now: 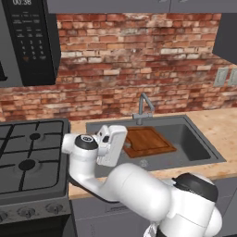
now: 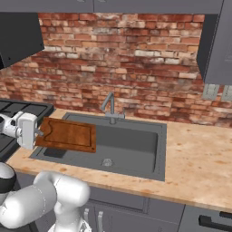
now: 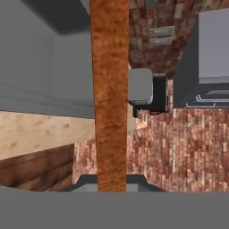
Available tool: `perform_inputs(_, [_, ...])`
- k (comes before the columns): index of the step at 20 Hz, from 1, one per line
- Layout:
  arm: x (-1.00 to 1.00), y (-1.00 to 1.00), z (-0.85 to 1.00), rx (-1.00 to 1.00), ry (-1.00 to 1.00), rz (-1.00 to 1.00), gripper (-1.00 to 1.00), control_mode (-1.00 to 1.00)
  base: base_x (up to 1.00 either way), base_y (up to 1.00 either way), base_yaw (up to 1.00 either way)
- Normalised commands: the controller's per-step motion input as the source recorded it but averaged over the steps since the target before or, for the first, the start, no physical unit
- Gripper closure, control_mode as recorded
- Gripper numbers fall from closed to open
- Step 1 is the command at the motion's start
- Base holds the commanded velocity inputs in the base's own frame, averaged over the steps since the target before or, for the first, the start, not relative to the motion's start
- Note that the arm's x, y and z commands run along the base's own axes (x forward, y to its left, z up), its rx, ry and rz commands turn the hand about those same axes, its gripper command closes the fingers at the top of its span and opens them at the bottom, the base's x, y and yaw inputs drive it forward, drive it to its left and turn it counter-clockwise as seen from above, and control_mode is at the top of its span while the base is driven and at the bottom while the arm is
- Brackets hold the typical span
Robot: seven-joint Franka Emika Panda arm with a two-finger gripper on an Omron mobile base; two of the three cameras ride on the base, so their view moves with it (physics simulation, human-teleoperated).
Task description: Move the cutting board and knife to the sink. Then move spray from the cabinet to the counter.
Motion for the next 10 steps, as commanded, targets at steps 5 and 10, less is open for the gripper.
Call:
perform_inputs(5, [0.11, 0.01, 0.0, 0.07, 0.0, 0.0, 1.0, -1.0, 0.0, 0.0, 0.0])
perform_inputs(10, [0.18, 0.0, 0.0, 0.07, 0.0, 0.0, 1.0, -1.0, 0.0, 0.0, 0.0])
